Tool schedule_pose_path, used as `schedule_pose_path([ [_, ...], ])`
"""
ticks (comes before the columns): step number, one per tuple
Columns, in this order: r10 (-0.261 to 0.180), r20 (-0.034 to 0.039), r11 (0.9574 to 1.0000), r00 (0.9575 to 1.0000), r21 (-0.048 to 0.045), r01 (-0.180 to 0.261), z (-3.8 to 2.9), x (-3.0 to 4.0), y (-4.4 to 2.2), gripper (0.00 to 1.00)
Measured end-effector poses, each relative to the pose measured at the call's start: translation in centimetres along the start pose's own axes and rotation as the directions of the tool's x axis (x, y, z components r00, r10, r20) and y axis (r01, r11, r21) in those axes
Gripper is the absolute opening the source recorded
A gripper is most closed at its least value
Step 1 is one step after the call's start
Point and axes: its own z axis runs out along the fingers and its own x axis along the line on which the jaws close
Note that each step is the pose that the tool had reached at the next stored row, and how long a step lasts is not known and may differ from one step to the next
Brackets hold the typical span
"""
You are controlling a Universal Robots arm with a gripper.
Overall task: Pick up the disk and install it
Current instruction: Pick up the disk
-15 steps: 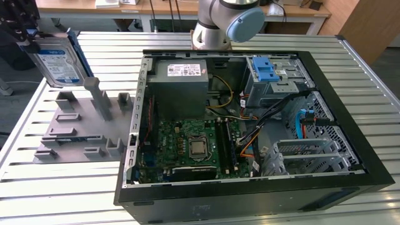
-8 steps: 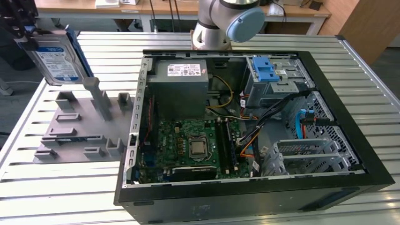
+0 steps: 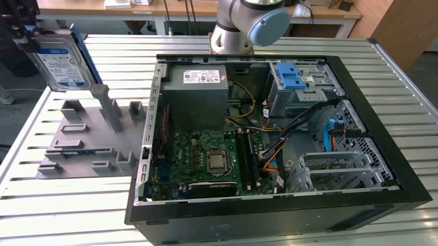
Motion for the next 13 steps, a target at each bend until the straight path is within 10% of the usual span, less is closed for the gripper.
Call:
schedule_pose_path([
  [13, 0.0, 0.0, 1.0, 1.0, 0.0, 0.0, -0.67, -0.02, 0.01, 0.36],
])
